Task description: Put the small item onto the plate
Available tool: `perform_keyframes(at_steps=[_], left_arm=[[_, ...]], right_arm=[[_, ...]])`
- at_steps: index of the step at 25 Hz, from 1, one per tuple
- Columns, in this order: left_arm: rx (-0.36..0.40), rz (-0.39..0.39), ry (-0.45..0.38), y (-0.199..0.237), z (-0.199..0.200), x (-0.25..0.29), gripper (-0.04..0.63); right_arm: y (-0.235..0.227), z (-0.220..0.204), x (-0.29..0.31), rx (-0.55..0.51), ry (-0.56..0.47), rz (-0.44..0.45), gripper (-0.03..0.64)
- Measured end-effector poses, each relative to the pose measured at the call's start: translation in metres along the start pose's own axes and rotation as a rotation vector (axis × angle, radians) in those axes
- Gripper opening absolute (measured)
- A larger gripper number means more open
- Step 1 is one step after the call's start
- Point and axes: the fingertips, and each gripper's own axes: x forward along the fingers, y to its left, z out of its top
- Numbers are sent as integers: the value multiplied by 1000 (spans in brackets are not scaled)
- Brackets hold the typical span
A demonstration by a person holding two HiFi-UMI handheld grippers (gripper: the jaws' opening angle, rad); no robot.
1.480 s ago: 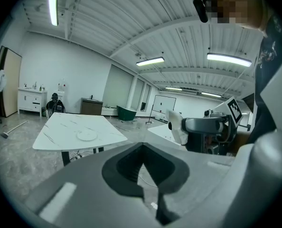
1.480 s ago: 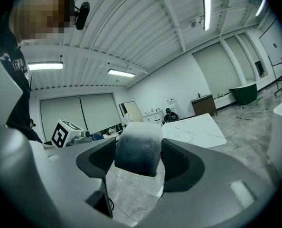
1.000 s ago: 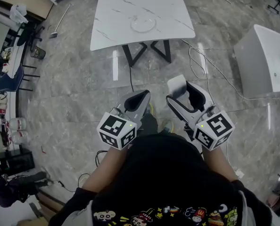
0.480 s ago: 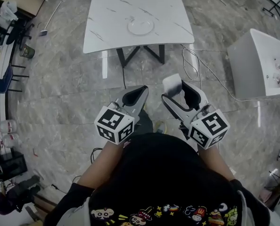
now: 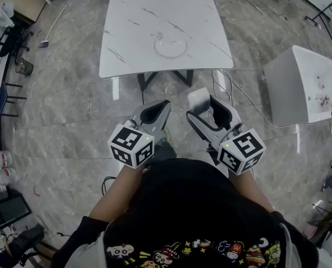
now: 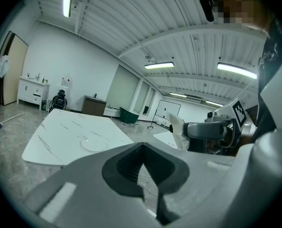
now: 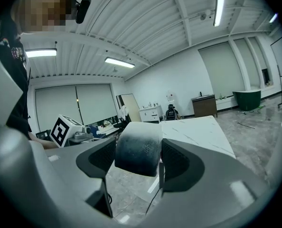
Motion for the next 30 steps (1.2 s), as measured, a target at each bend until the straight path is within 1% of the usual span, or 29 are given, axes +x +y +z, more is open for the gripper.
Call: perform_keyframes(at_steps=[6,9,14,22,26,30], left_arm=[[-31,-31,-24,33,14,0,0],[-33,-44,-29,49,21,-4,0],[-23,-56,-3,63,17,-10,0],[-12,-80,35,65,15,4,0],[-1,-81,48,67,18,14,0],[0,-64,57,76,22,24,0]], right_arm=[[5,8,36,-6,48,-29,330],[12,10,54,-6,56,-35,330],[19,4,68,11,59,-47,330],[-2,-3,69,52,47,-88,328],[-15,-2,75,59,45,-84,328],[-28,1,87,56,49,-63,328]])
